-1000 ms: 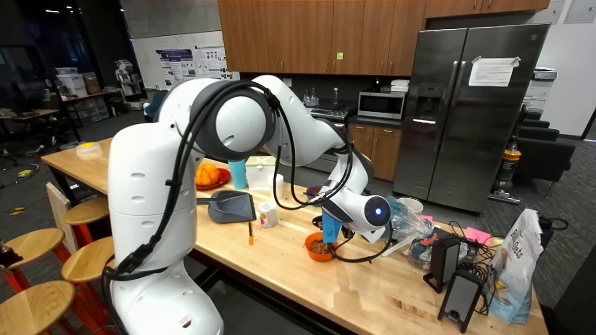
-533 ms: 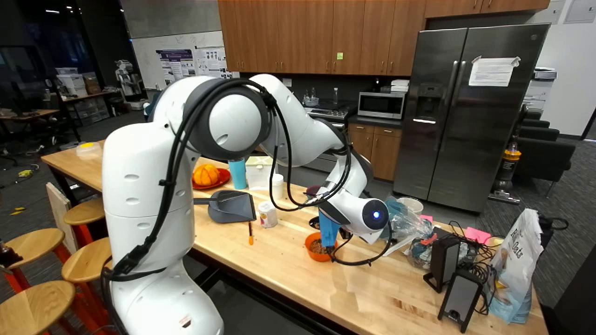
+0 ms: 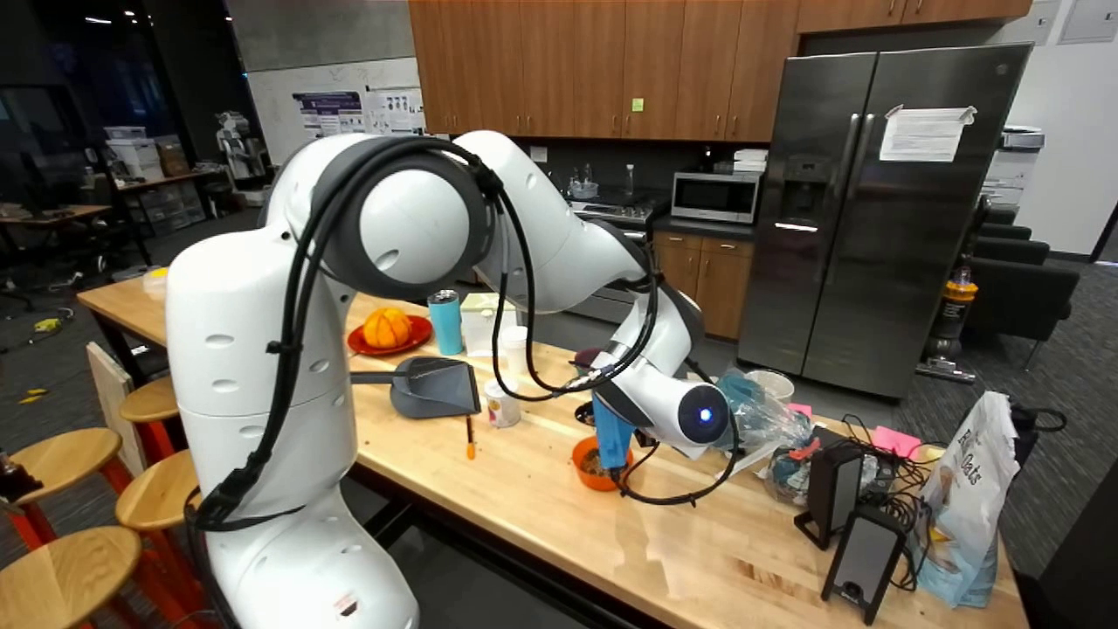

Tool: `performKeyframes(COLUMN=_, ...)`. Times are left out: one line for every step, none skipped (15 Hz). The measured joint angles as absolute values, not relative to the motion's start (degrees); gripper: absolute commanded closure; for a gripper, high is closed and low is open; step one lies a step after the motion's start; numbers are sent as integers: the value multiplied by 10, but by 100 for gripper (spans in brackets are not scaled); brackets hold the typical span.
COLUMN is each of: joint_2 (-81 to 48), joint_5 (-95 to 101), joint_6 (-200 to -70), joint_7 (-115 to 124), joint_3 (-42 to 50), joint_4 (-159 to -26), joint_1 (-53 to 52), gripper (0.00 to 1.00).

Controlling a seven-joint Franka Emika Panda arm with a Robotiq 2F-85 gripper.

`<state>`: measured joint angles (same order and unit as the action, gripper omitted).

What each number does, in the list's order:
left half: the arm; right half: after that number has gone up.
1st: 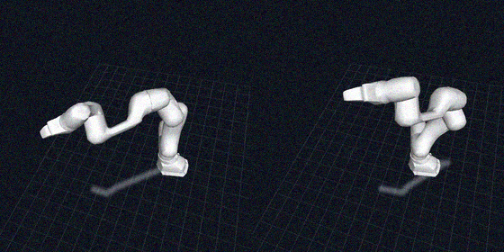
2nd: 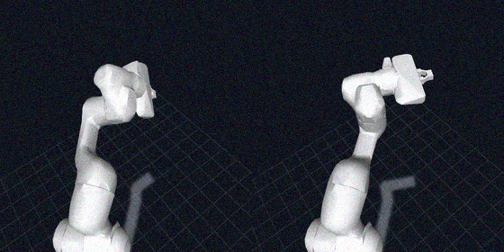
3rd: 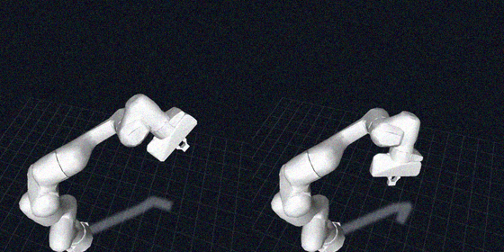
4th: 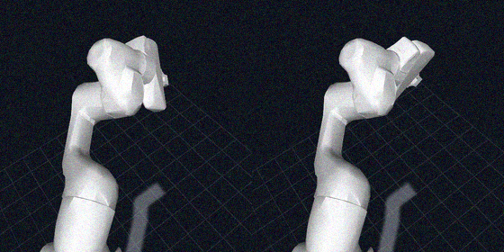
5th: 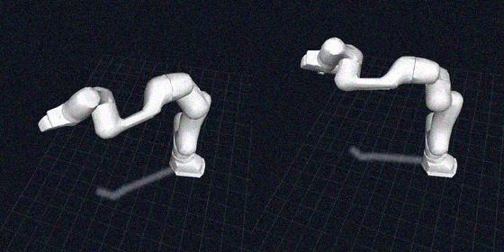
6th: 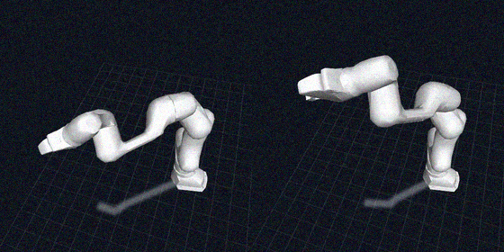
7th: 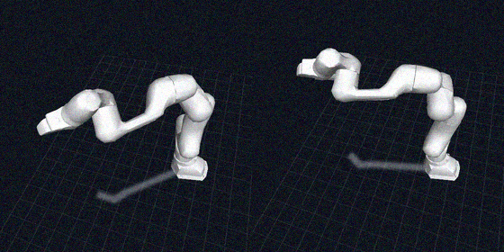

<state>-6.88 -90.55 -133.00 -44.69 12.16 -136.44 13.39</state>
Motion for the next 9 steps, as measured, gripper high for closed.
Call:
performKeyframes(joint_2=-66, joint_5=-906, joint_6=-1323, joint_7=-447, joint_3=125, joint_4=-1367, joint_1=135, gripper=94)
performKeyframes(joint_2=-64, joint_5=-906, joint_6=-1318, joint_7=-447, joint_3=129, joint_4=-1369, joint_1=137, gripper=94)
performKeyframes(joint_2=-63, joint_5=-906, joint_6=-1312, joint_7=-447, joint_3=132, joint_4=-1371, joint_1=139, gripper=94)
performKeyframes(joint_2=-61, joint_5=-906, joint_6=-1307, joint_7=-447, joint_3=136, joint_4=-1373, joint_1=141, gripper=94)
performKeyframes(joint_2=-60, joint_5=-906, joint_6=-1302, joint_7=-447, joint_3=139, joint_4=-1374, joint_1=143, gripper=94)
performKeyframes(joint_2=-59, joint_5=-906, joint_6=-1299, joint_7=-448, joint_3=142, joint_4=-1375, joint_1=145, gripper=94)
performKeyframes(joint_2=-58, joint_5=-906, joint_6=-1296, joint_7=-448, joint_3=145, joint_4=-1376, joint_1=147, gripper=94)
performKeyframes(joint_2=-58, joint_5=-906, joint_6=-1293, joint_7=-450, joint_3=147, joint_4=-1376, joint_1=148, gripper=94)
performKeyframes(joint_2=-57, joint_5=-906, joint_6=-1289, joint_7=-454, joint_3=150, joint_4=-1377, joint_1=150, gripper=94)
